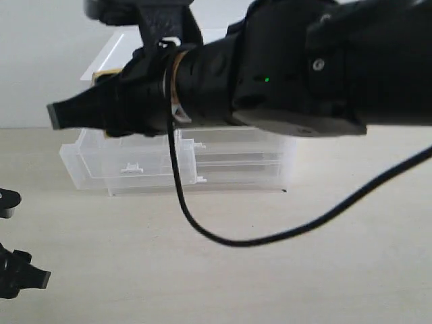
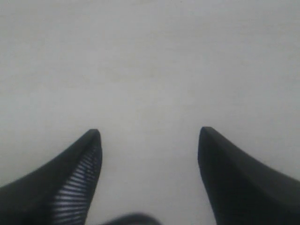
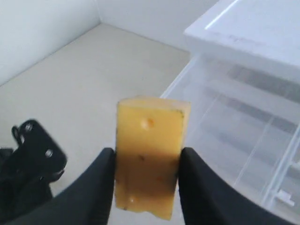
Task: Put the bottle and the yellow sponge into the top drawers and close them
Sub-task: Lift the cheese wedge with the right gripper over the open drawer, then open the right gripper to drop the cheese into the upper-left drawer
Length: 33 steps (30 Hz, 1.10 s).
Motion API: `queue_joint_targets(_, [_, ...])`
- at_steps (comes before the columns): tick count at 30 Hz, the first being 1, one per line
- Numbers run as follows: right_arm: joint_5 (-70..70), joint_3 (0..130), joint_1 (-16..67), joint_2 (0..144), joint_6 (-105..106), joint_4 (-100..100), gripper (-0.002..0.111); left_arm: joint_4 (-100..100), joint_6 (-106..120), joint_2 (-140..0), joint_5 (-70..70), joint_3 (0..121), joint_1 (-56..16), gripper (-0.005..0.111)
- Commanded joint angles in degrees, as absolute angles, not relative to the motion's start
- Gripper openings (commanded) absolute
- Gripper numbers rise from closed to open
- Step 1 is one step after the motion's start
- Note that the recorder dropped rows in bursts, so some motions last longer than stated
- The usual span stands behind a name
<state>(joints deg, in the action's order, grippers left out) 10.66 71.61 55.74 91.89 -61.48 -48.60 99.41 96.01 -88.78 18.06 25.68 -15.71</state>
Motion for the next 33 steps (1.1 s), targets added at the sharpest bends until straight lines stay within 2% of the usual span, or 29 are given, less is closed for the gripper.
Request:
queue_joint_targets(1, [12.21,75.43,52.15,93.56,-61.65,-49.01,0.0,99.95,95.1,-88.41,17.85,25.31,-15.93,0.056])
queue_joint_targets(7, [10.87,78.68,49.11,99.25,-63.48,-49.01,0.0,99.95,94.76,-88.41,17.85,25.31,-15.93,0.056])
queue_joint_targets(9, [12.05,80.18,49.11,101.77,-62.06,-48.89,0.013,99.95,94.59,-88.41,17.85,25.31,-15.93,0.056])
queue_joint_targets(11, [11.32,80.84,49.11,103.41,-62.45,-48.78,0.04,99.95,94.59,-88.41,17.85,25.31,-15.93,0.056])
queue_joint_targets(12, [10.75,80.84,49.11,103.51,-62.59,-48.78,0.051,99.95,94.59,-88.41,17.85,25.31,-15.93,0.056])
queue_joint_targets(16, [13.25,81.57,49.11,101.7,-62.35,-48.88,0.048,99.95,94.59,-88.41,17.85,25.31,-15.93,0.056])
queue_joint_targets(22, [31.81,81.57,55.0,94.42,-49.11,-37.35,0.048,99.95,94.45,-88.41,17.73,25.31,-15.93,0.056])
queue_joint_targets(24, [32.49,80.06,58.34,94.15,-44.43,-30.68,0.048,99.95,94.45,-88.41,17.82,25.31,-15.93,0.056])
queue_joint_targets(29, [32.42,73.05,63.38,94.15,-44.43,-30.54,0.048,99.95,94.45,-88.41,17.58,25.31,-15.93,0.056])
queue_joint_targets(33, [26.74,66.36,63.31,94.29,-51.84,-35.42,0.048,99.95,94.45,-88.41,16.27,25.31,-15.93,0.056])
